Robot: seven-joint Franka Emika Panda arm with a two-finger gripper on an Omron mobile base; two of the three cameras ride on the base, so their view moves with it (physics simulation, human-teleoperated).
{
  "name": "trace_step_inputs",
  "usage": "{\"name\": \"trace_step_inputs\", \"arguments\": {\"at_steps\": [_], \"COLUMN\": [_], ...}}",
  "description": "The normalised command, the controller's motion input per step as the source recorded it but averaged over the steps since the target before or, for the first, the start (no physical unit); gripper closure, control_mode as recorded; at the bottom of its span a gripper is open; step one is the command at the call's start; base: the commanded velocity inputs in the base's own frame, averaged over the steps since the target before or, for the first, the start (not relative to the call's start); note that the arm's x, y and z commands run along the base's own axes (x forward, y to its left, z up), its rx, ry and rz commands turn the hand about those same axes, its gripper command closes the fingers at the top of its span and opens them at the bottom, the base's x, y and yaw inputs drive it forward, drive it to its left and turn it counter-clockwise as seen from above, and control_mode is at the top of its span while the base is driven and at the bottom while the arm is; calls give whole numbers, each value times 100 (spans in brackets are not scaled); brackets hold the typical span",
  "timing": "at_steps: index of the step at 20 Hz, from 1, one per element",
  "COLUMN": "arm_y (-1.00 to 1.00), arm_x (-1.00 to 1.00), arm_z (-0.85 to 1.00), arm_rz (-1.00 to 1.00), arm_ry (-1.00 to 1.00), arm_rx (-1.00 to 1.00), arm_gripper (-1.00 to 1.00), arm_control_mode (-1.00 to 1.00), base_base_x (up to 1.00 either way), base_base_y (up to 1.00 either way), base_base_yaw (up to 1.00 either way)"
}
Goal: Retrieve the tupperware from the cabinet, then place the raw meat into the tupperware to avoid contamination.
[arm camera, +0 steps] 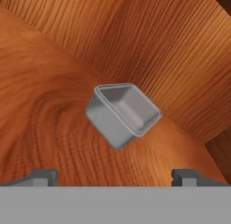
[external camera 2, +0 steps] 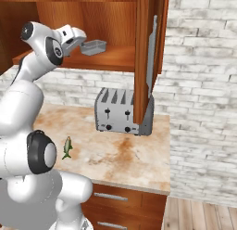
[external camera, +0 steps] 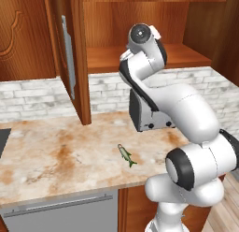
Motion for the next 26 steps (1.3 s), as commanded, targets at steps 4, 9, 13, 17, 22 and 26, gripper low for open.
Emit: {"name": "trace_step_inputs", "arguments": {"at_steps": [4, 9, 13, 17, 22, 26], "arm_y": [0, 0, 0, 0, 0, 0], "arm_x": [22, 29, 26, 21, 19, 21], "arm_z": [-2, 0, -1, -5, -9, -13], "arm_rz": [0, 0, 0, 0, 0, 0], "arm_ry": [1, 1, 1, 1, 1, 2], "arm_rx": [0, 0, 0, 0, 0, 0], "arm_gripper": [-100, -100, -100, -100, -100, -100], "arm_control_mode": [-100, -100, -100, -100, -100, -100], "base_base_x": [0, 0, 0, 0, 0, 0], "base_base_y": [0, 0, 0, 0, 0, 0], "base_base_yaw": [0, 0, 0, 0, 0, 0]}}
